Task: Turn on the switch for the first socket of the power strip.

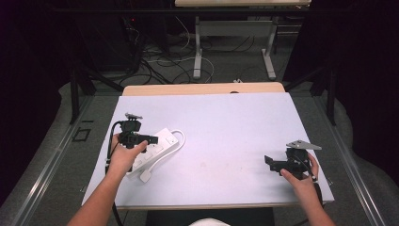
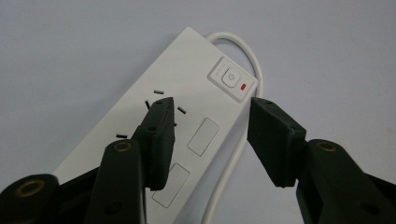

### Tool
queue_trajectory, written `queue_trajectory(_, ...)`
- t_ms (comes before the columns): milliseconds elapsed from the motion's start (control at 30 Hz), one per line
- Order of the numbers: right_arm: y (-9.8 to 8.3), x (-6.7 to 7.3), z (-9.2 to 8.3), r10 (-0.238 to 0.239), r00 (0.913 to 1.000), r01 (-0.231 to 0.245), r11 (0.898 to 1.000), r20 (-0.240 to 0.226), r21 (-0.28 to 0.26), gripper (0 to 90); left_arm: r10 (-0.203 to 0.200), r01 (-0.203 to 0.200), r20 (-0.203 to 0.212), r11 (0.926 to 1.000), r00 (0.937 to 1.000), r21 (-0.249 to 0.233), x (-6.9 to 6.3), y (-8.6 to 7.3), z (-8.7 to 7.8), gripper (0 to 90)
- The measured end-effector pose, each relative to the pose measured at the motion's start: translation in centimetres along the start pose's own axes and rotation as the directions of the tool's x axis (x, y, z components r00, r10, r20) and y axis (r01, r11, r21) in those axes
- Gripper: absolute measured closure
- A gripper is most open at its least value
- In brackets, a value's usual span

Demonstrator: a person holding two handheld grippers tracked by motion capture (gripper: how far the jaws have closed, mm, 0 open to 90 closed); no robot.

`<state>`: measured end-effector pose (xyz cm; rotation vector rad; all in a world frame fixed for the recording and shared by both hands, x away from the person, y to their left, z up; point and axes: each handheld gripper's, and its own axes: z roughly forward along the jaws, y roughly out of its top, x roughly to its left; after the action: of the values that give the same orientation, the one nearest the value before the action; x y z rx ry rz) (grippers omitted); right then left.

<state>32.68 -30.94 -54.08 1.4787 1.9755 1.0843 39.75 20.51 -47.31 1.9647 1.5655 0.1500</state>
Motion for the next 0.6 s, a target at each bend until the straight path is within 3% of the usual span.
queue_trajectory(333,0.0,0.0,0.0,-0.001,1.0,0.001,1.0,0.001,0.001,1.4,0.007,-0.006,-0.01,0.9996,0.9999,0.027,0.0,0.1,1.2,59.8)
queue_trajectory(600,0.0,0.0,0.0,-0.004,1.0,0.004,1.0,-0.002,0.001,1.5,0.002,-0.002,-0.011,0.9995,0.9999,0.031,-0.4,0.3,2.1,54.8)
